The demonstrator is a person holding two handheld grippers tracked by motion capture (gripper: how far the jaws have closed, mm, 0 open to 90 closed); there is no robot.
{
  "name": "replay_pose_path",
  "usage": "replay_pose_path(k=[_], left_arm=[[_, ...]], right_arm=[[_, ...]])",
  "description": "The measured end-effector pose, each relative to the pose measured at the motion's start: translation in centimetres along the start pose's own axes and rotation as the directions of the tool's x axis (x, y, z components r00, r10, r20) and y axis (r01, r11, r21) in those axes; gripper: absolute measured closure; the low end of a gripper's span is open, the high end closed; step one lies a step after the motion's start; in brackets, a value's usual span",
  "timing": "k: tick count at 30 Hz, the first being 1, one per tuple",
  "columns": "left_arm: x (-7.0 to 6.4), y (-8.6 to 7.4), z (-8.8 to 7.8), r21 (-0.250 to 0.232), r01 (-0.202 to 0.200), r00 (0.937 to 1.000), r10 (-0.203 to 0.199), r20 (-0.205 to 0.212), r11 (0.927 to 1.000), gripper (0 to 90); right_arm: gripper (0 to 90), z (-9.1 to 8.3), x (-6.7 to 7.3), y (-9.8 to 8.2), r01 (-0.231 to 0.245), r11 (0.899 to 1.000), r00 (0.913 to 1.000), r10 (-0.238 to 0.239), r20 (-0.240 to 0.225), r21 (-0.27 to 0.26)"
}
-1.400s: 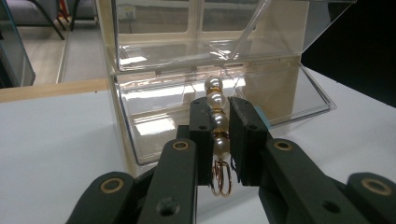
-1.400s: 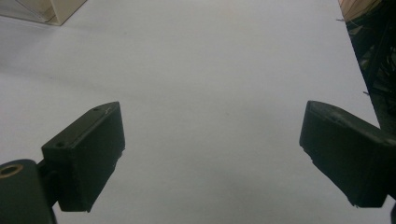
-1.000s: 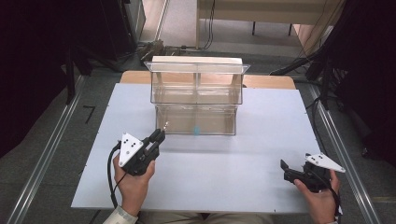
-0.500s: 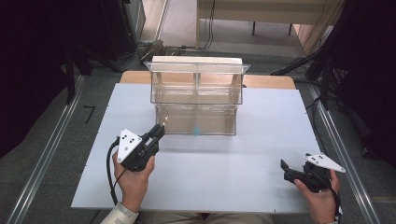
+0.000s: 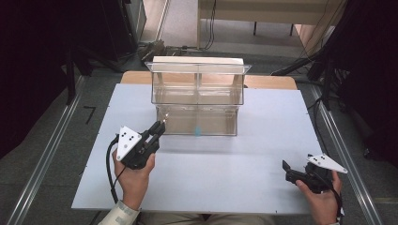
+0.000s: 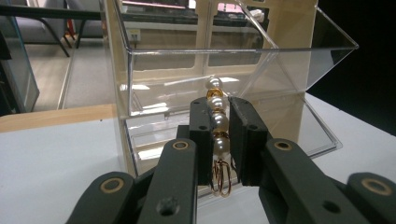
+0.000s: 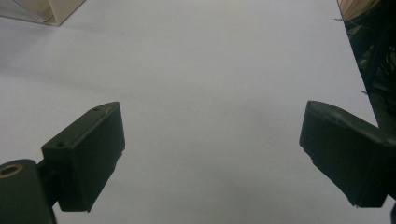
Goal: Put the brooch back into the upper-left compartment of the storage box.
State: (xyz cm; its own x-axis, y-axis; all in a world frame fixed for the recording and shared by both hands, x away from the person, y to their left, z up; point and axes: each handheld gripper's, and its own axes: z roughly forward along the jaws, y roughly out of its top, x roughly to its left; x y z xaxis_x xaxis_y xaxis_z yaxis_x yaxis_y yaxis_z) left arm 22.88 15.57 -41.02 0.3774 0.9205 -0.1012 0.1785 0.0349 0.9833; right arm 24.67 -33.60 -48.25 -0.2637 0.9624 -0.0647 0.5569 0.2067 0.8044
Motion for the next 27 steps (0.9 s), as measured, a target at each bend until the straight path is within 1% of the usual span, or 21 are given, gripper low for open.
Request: replay_pose_path(k=[12,17,27], left_arm=[[0.0,1.0,0.2,-0.023,0.007,1.0,-0.007,0.007,0.9997,79.2],[0.1,1.3,0.4,-0.02,0.006,0.9999,-0.006,0.01,0.9998,79.2],[0.2,1.9,0.7,-0.034,0.014,0.9999,-0.014,0.01,0.9993,79.2]], right_arm=[[5.5,0.0,0.0,0.0,-0.002,1.0,1.0,0.002,-0.001,-0.001],[5.5,0.0,0.0,0.0,-0.003,1.0,1.0,0.003,-0.005,0.002],[5.5,0.0,-0.1,0.0,-0.002,1.0,1.0,0.002,-0.007,-0.002]])
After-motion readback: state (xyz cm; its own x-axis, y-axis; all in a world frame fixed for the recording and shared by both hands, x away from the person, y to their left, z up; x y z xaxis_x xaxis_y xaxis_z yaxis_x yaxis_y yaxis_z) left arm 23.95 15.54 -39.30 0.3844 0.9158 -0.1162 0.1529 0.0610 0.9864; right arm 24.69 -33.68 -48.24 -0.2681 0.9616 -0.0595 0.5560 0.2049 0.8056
